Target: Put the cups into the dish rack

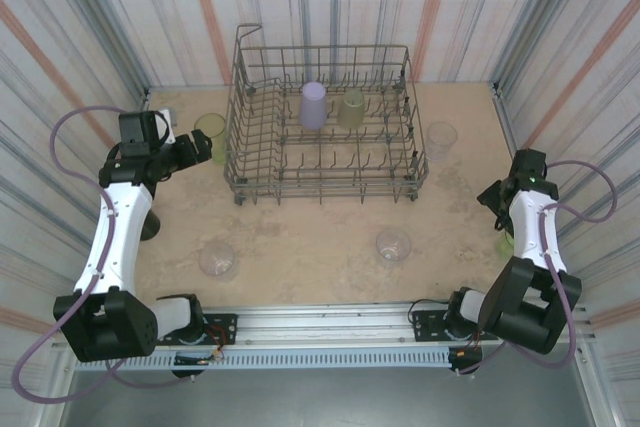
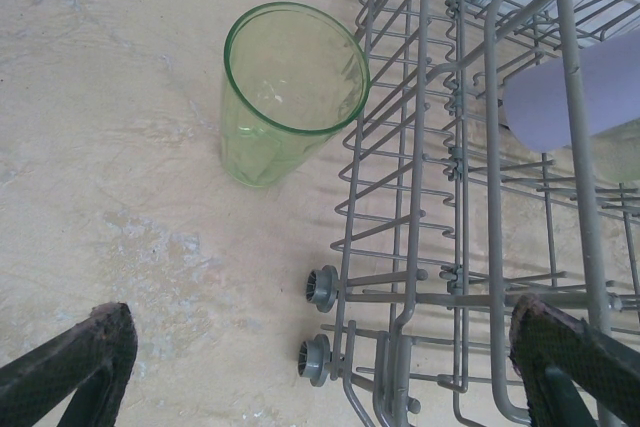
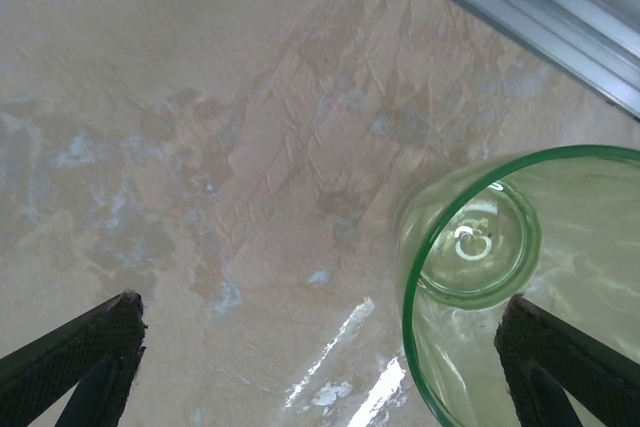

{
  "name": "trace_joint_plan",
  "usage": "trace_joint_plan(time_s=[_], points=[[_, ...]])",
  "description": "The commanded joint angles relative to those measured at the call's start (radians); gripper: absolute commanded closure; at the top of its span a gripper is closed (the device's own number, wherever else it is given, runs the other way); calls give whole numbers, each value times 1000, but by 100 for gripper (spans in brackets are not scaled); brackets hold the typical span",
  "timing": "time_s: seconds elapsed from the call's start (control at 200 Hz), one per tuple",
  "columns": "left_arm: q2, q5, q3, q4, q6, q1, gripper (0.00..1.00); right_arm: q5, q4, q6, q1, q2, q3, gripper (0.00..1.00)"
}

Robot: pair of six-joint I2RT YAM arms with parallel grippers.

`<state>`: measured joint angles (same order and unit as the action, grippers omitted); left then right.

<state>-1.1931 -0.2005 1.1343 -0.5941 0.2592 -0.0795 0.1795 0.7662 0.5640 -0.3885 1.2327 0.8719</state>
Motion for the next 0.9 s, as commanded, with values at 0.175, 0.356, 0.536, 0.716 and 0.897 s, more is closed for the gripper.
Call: trace_joint_plan(time_s=[0.175,0.356,0.536,0.716,0.897], points=[[-2,-5,-5,7,6,-6,1,-15,-52,-38,-9,55,-32,20],[1,-5,-3,4,7,-7,1,-18,-68,-39,-10,75,-45,38],[6,-4,-4,5,6,-6,1,-30,-81,-31,-10,76,-59,63],[5,-4,-4,5,6,-7,1,-75,-76,-31,-9,49,-53,97],[8,-4,-8,11,9,-7,1,-128,-56,-32,-2,13,-19,100]])
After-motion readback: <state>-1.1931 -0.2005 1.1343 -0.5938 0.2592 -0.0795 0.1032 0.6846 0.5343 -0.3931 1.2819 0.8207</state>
